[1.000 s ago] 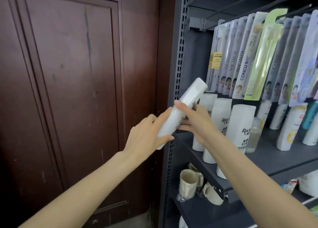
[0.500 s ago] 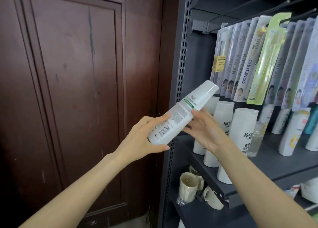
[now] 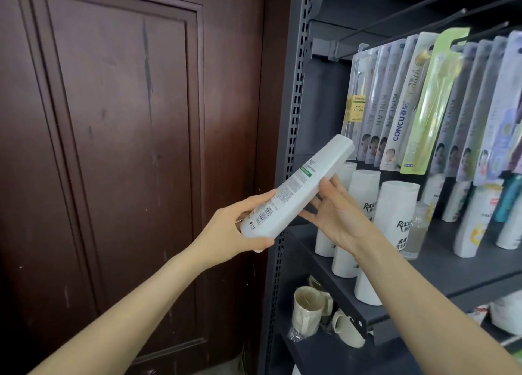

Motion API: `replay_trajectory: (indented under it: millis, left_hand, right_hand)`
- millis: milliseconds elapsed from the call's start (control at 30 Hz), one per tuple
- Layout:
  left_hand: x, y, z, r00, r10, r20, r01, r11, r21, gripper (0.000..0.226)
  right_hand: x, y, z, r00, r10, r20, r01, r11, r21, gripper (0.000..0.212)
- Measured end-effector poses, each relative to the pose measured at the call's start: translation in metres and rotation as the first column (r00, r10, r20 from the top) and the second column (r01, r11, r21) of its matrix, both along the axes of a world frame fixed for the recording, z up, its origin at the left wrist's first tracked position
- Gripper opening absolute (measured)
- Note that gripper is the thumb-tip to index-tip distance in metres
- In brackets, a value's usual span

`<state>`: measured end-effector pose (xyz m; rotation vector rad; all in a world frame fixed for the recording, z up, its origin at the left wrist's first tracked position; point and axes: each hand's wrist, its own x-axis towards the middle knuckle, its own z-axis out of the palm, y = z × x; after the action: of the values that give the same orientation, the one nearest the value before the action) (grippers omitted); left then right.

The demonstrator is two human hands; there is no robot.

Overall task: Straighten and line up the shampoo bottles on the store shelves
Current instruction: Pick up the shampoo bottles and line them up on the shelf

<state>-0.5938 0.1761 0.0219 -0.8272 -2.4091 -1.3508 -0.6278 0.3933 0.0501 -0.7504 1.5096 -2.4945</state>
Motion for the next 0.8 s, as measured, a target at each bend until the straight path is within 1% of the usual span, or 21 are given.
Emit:
replay_trajectory:
  millis: [67,100,133,200,233,267,333,433,500,567,667,700,800]
  left_hand:
    - [0.000,0.003,0.002,0.995,-0.069,0.072,0.067,0.997,0.032,0.078]
    - [0.000,0.004,0.003,0.990,-0.090,0.107,0.085,0.995,0.049,0.076]
    - [0.001,0.005,0.004,0.984,-0.104,0.144,0.096,0.993,0.062,0.075]
    - [0.001,0.010,0.006,0.977,-0.105,0.185,0.100,0.994,0.036,0.071]
    - [0.001,0.014,0.009,0.983,-0.072,0.171,0.075,0.997,-0.007,0.068]
    - [0.000,0.018,0.012,0.991,-0.026,0.134,0.033,0.998,-0.046,0.063]
    - [-0.003,0.028,0.023,0.998,0.060,0.035,-0.058,0.996,-0.061,0.055]
    - [-0.008,0.042,0.040,0.993,0.100,-0.066,-0.100,0.995,0.004,0.051]
    - [-0.011,0.048,0.047,0.990,0.104,-0.096,-0.100,0.994,0.046,0.050]
    - [-0.015,0.053,0.048,0.990,0.105,-0.093,-0.098,0.992,0.076,0.048]
    - [-0.024,0.060,0.049,0.994,0.094,-0.055,-0.086,0.988,0.127,0.045]
    - [-0.028,0.062,0.050,0.995,0.093,-0.043,-0.086,0.987,0.137,0.045]
    - [-0.042,0.065,0.051,0.994,0.105,-0.011,-0.102,0.983,0.156,0.043]
  right_hand:
    - [-0.001,0.001,0.000,1.000,0.004,0.011,-0.003,0.996,-0.091,0.093]
    - [0.001,0.001,0.002,1.000,-0.016,0.013,0.017,0.995,-0.103,0.092]
    - [0.004,0.000,0.005,0.998,-0.064,0.012,0.065,0.995,-0.081,0.087]
    - [0.010,-0.004,0.012,0.972,-0.235,-0.012,0.236,0.971,0.041,0.062]
    - [0.012,-0.006,0.015,0.946,-0.321,-0.045,0.324,0.939,0.117,0.051]
    - [0.013,-0.009,0.018,0.918,-0.386,-0.091,0.396,0.900,0.181,0.045]
    - [0.015,-0.016,0.023,0.872,-0.457,-0.176,0.489,0.836,0.251,0.048]
    - [0.015,-0.023,0.030,0.826,-0.508,-0.242,0.561,0.779,0.280,0.050]
    - [0.014,-0.022,0.035,0.811,-0.526,-0.255,0.583,0.762,0.282,0.051]
    - [0.012,-0.017,0.040,0.788,-0.540,-0.294,0.614,0.719,0.326,0.049]
    - [0.011,-0.004,0.053,0.733,-0.517,-0.442,0.680,0.586,0.441,0.045]
    - [0.010,0.002,0.059,0.712,-0.491,-0.502,0.702,0.522,0.485,0.044]
    - [0.008,0.022,0.076,0.642,-0.386,-0.662,0.766,0.278,0.580,0.041]
